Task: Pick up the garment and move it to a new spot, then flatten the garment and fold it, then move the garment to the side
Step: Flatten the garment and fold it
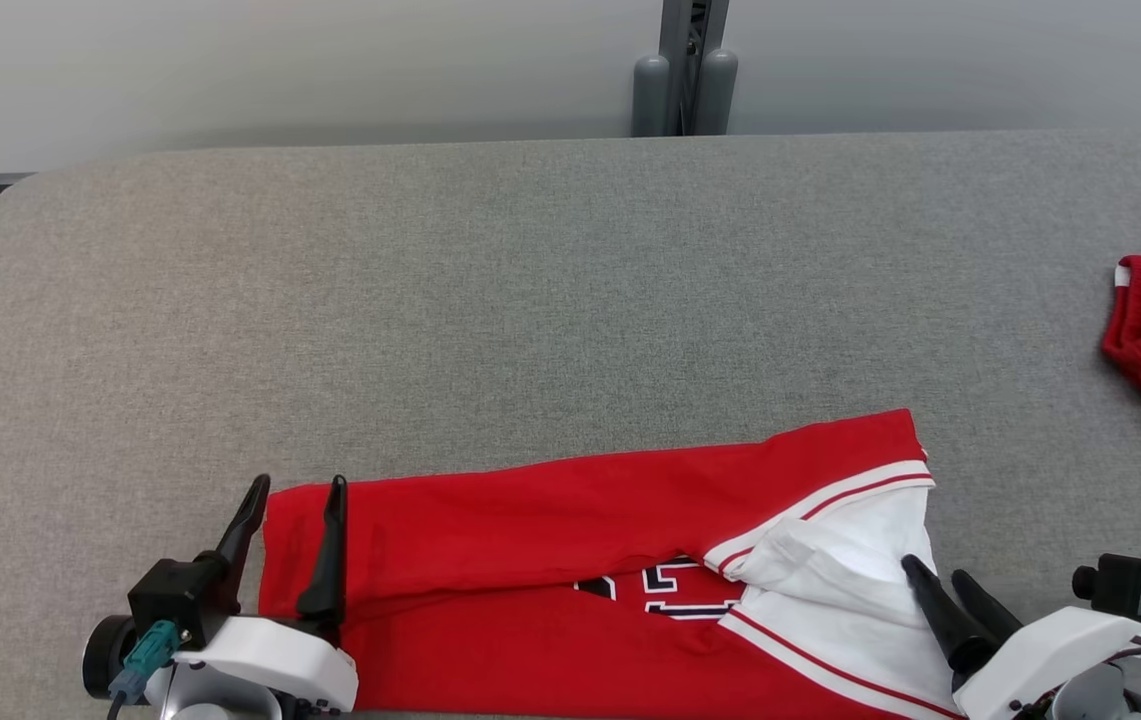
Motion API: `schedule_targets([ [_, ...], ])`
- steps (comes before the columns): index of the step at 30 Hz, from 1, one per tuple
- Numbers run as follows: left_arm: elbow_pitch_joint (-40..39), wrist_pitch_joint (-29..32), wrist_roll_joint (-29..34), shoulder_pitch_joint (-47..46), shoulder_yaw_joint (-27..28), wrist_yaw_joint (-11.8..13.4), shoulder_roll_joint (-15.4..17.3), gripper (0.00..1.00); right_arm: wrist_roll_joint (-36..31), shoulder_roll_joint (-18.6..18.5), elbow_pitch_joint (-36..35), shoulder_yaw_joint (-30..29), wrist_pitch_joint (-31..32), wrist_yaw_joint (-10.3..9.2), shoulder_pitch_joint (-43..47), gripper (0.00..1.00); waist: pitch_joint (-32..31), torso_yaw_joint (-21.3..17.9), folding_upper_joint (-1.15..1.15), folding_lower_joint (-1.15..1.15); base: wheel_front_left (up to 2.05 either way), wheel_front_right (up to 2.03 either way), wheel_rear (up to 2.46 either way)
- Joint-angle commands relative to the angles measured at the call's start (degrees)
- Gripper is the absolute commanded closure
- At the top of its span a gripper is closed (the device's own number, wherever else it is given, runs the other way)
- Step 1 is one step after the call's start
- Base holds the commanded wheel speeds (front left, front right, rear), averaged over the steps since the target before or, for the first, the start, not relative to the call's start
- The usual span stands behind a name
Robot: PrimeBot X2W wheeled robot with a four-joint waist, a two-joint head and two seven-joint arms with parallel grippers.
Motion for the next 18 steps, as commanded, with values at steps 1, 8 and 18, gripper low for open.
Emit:
schedule_targets([
  [1, 0.01, -0.20, 0.48, -0.89, 0.05, -0.13, 0.20, 0.00, 0.55, 0.03, 0.30, 0.76, 0.49, 0.03, 0.18, 0.00, 0.09, 0.01, 0.00, 0.00, 0.00, 0.00, 0.00],
  [8, -0.03, -0.20, 0.40, -1.53, -0.82, -0.16, 0.20, 0.00, 5.47, -0.52, 0.76, 5.52, 0.27, 0.02, -0.54, 0.00, 0.58, 0.59, 0.00, 0.00, 0.00, 0.00, 0.00],
  [18, -0.28, -0.20, 0.06, -1.97, -1.54, -0.17, 0.19, 0.00, 11.34, -1.02, 0.75, 10.97, -1.26, 0.01, -2.29, 0.00, 1.48, 2.15, 0.00, 0.00, 0.00, 0.00, 0.00],
])
